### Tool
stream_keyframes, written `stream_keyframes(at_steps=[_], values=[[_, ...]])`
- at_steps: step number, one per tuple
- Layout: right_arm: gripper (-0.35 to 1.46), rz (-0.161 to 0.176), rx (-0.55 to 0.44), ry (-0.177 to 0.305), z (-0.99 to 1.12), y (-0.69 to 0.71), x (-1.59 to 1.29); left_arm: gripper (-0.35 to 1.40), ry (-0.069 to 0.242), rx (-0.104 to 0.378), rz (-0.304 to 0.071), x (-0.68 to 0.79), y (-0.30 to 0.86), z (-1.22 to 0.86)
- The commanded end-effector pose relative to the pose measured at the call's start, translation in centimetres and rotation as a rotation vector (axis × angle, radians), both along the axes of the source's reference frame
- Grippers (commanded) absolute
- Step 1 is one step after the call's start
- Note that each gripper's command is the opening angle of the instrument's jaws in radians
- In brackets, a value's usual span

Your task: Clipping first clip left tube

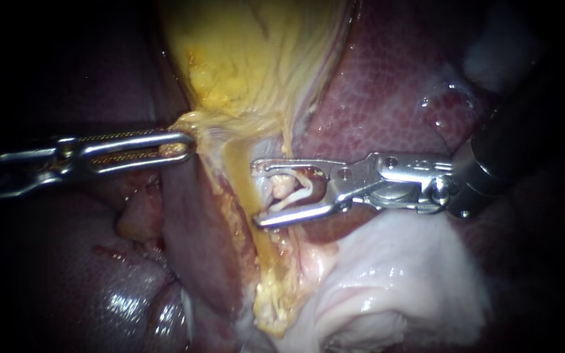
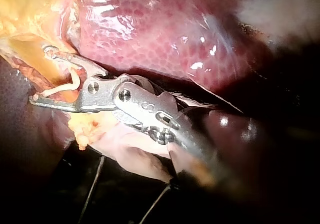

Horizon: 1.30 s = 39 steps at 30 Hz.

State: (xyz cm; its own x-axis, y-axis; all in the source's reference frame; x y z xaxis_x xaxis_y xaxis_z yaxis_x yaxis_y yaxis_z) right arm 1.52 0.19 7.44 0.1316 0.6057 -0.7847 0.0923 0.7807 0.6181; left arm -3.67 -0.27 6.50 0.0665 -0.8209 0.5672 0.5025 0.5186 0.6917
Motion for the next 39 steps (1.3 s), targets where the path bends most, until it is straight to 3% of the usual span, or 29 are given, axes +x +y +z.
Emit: stream_keyframes(at_steps=[1,20,28,33,39], values=[[0.6,0.0,0.0,0.0,0.0,0.0,0.0,-0.35,0.0,0.0,0.001,0.0,0.0,0.0],[0.6,-0.016,0.026,0.007,-0.12,-0.09,-0.16,-0.35,0.004,0.0,-0.012,0.16,0.06,-0.07],[0.6,-0.042,0.028,0.018,-0.09,-0.25,-0.23,-0.35,0.001,0.0,-0.029,0.28,0.14,-0.16],[0.6,-0.075,0.048,-0.003,0.06,-0.42,-0.17,-0.35,0.0,-0.001,-0.037,0.32,0.16,-0.19],[0.6,-0.089,0.067,-0.001,0.22,-0.55,-0.06,-0.35,0.001,-0.001,-0.038,0.31,0.16,-0.21]])
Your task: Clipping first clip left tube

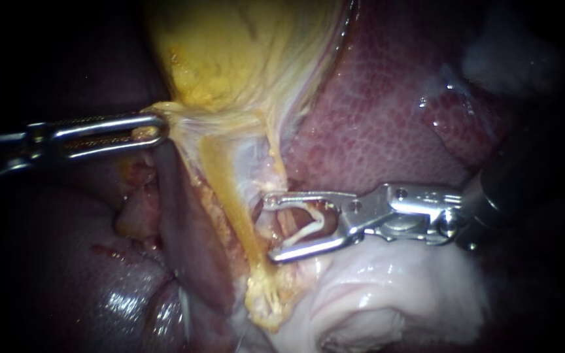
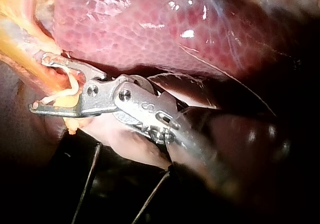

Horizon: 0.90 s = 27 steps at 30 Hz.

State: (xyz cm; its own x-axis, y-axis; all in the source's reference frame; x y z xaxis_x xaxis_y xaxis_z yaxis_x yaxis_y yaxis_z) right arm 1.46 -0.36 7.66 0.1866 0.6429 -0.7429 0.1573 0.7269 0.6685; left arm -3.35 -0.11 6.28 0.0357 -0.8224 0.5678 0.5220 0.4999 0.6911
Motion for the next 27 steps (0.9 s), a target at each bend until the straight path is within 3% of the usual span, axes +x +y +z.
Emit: stream_keyframes(at_steps=[1,6,17,23,27], values=[[0.6,-0.005,0.003,-0.006,0.02,-0.02,0.02,-0.35,0.001,0.0,-0.001,0.0,0.0,-0.01],[0.6,-0.018,-0.002,-0.02,0.17,-0.11,0.08,-0.35,-0.001,-0.001,-0.003,0.0,-0.01,-0.03],[0.6,-0.039,-0.009,-0.055,0.34,-0.16,0.17,-0.35,-0.004,0.005,-0.013,-0.01,-0.02,-0.14],[0.6,-0.04,-0.005,-0.055,0.37,-0.18,0.29,-0.35,-0.004,0.005,-0.014,-0.02,-0.02,-0.15],[0.6,-0.06,0.008,-0.042,0.38,-0.23,0.33,-0.35,-0.004,0.005,-0.014,-0.02,-0.02,-0.15]])
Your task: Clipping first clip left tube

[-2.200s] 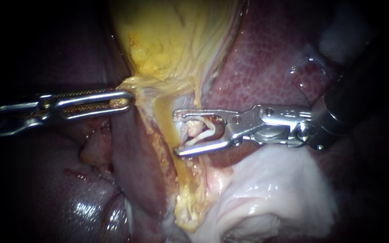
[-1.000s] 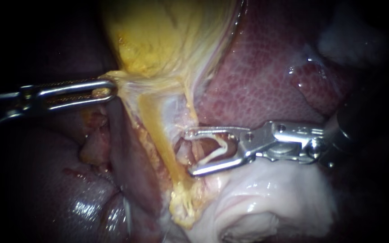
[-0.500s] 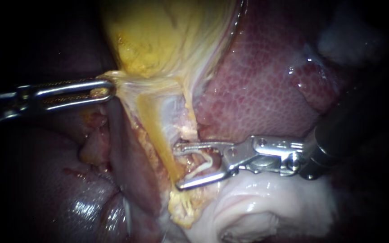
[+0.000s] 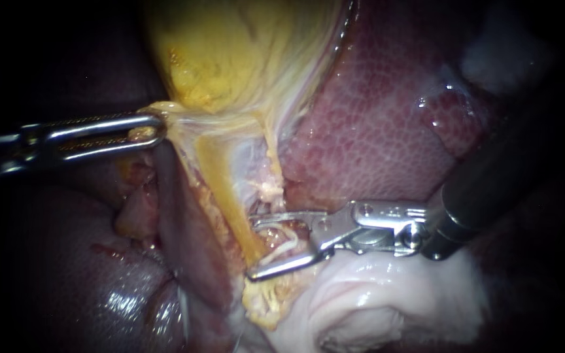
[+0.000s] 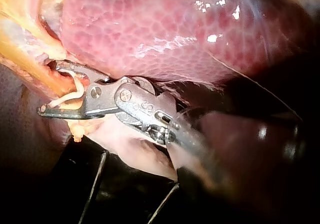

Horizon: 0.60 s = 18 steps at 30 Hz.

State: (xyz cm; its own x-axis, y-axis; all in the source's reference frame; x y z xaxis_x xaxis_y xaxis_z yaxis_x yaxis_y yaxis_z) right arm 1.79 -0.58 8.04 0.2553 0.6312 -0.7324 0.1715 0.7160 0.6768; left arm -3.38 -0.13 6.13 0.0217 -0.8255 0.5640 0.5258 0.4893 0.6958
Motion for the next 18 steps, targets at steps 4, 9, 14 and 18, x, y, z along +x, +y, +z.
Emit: stream_keyframes(at_steps=[4,9,14,18], values=[[0.6,-0.042,0.034,0.023,-0.03,-0.09,0.01,-0.35,-0.002,-0.001,-0.001,0.0,0.0,0.0],[0.6,-0.104,0.071,0.052,-0.14,-0.21,-0.03,-0.35,-0.003,-0.001,0.0,0.03,0.03,0.04],[0.6,-0.153,0.101,0.085,-0.24,-0.36,0.0,-0.35,-0.002,-0.005,0.003,0.08,0.08,0.11],[0.59,-0.173,0.106,0.096,-0.23,-0.45,0.11,-0.35,-0.002,-0.005,0.003,0.07,0.11,0.16]])
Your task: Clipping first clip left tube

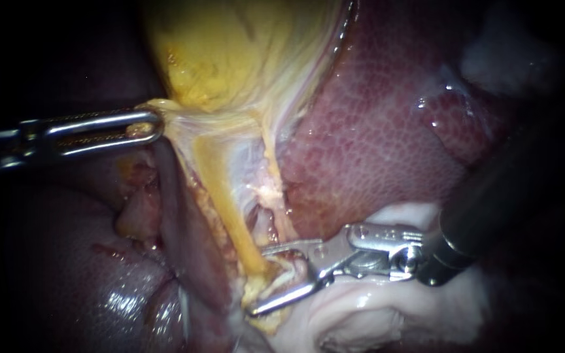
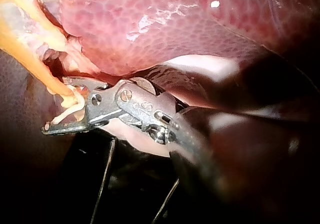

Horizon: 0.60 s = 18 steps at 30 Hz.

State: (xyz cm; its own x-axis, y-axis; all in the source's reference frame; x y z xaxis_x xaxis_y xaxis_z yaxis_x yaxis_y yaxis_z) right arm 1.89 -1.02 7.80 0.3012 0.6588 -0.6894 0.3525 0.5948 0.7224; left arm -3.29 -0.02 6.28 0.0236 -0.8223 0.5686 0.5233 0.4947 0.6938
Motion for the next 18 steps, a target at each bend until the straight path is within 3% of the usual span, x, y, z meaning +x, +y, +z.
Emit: stream_keyframes(at_steps=[1,7,18], values=[[0.59,0.001,0.004,0.004,0.03,-0.02,0.04,-0.35,0.0,0.001,-0.001,-0.01,0.01,0.01],[0.59,0.002,0.011,0.014,0.12,-0.1,0.2,-0.35,0.001,0.001,-0.003,-0.06,0.03,0.04],[0.57,0.005,0.023,0.037,0.16,-0.08,0.31,-0.35,0.006,-0.001,-0.01,-0.15,0.03,0.06]])
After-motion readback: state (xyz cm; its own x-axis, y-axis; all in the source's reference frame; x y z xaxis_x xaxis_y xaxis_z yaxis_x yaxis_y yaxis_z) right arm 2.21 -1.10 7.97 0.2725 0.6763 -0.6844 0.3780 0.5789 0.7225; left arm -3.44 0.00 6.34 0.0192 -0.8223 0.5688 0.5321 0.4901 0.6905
